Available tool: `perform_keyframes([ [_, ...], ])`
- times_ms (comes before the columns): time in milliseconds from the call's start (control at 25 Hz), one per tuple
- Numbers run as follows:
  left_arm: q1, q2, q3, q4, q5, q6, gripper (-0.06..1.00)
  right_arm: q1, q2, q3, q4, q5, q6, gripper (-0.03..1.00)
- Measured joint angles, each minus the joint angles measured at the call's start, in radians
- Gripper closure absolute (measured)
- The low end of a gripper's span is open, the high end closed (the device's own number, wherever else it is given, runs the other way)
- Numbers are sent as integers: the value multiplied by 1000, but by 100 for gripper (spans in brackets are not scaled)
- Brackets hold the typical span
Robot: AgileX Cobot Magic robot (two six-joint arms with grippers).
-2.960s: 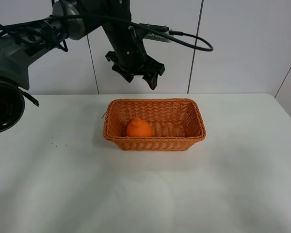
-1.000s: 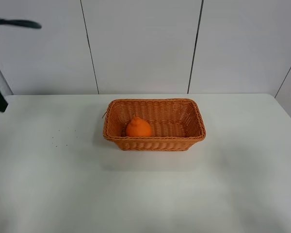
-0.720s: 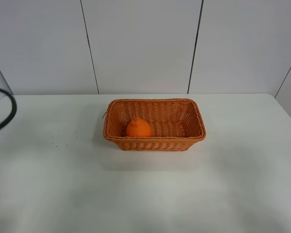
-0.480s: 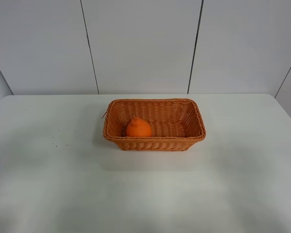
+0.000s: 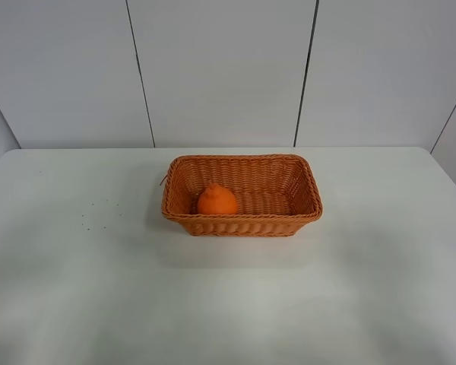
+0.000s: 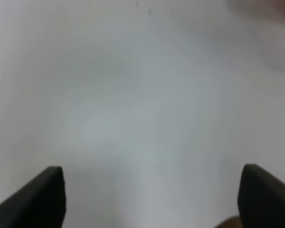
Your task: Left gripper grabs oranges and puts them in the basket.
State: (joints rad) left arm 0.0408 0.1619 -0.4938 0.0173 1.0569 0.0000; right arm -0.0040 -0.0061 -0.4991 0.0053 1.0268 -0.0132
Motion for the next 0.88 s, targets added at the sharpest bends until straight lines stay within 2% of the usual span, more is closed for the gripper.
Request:
perform_keyframes([
  [280, 0, -160, 1, 1, 0, 0, 10, 0, 0, 0, 0, 0, 0, 27],
  [880, 0, -168, 1, 3, 1, -7, 10, 0, 0, 0, 0, 0, 0, 27],
])
